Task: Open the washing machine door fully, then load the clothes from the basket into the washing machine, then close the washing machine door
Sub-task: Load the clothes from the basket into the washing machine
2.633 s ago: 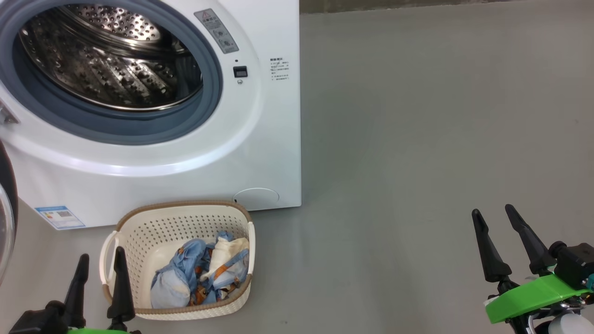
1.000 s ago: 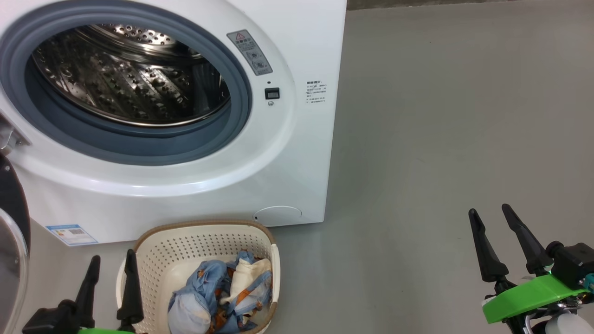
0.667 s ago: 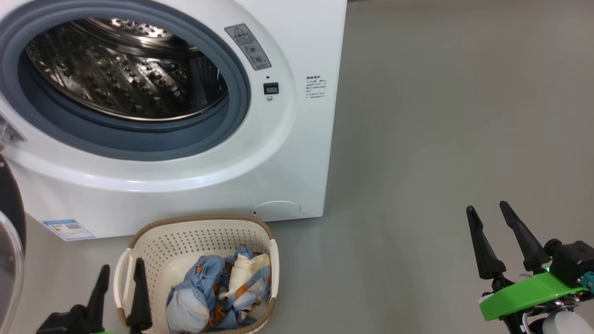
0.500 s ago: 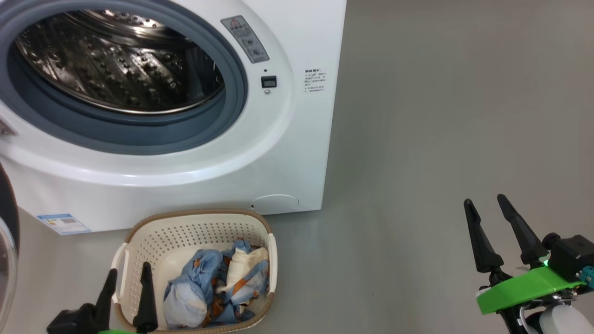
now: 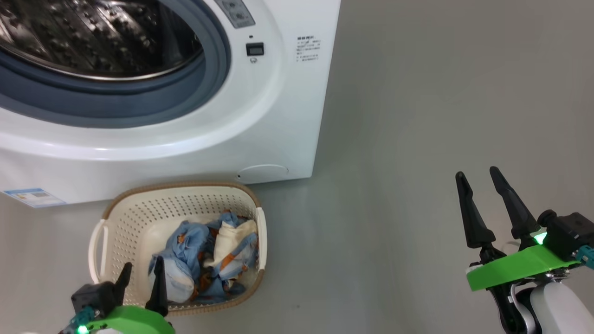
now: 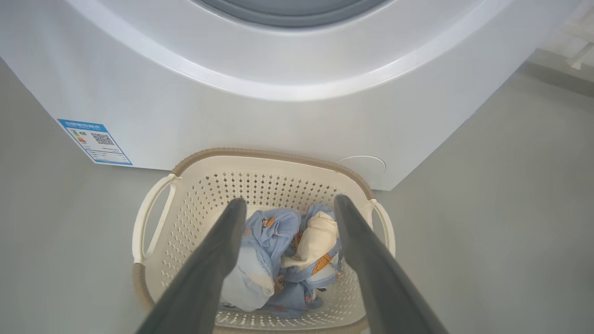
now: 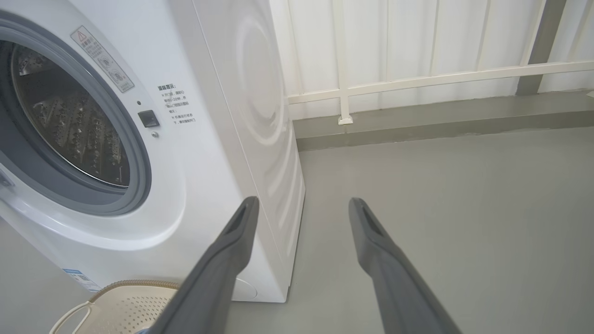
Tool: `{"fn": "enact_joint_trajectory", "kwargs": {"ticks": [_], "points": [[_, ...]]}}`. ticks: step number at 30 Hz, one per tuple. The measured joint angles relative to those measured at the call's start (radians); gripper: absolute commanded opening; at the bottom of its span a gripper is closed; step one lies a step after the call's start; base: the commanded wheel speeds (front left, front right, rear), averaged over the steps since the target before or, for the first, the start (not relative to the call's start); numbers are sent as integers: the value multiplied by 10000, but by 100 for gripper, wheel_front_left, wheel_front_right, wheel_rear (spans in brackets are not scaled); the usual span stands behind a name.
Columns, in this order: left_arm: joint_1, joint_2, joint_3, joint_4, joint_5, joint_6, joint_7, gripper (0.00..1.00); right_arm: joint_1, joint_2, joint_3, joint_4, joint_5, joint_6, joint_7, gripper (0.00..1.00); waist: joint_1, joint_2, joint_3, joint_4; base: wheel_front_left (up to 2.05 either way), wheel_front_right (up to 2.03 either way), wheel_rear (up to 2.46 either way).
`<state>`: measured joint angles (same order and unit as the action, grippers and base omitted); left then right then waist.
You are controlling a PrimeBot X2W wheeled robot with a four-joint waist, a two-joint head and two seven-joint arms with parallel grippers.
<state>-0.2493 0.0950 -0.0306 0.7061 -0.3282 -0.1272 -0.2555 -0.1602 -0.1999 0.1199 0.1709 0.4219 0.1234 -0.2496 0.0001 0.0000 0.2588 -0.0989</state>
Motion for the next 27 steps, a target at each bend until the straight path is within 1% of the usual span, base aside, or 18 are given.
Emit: {"fn": "enact_joint_trajectory", "kwargs": {"ticks": [3,9,12,20,27], "points": [[-661,98,-107,842,40,0,2,100,-226,35,12,-65,0,0,0,100,0,0,414,-66,0,0,0],[-1767,203,-376,2031,35,0,0,100,-659,102,61,-232,0,0,-2,100,0,0,1118,-138,0,0,0],[-2112,253,-426,2364,-25,0,0,100,-835,104,96,-297,-2,0,-2,100,0,0,1373,-160,0,0,0],[-3465,560,-848,3785,-236,-13,0,100,-1672,102,259,-594,-6,0,-44,100,0,0,2433,-286,0,0,0],[-4617,832,-1185,4679,-416,-13,0,100,-2128,67,293,-911,-23,0,-44,100,0,0,3353,-380,0,0,0]]}}
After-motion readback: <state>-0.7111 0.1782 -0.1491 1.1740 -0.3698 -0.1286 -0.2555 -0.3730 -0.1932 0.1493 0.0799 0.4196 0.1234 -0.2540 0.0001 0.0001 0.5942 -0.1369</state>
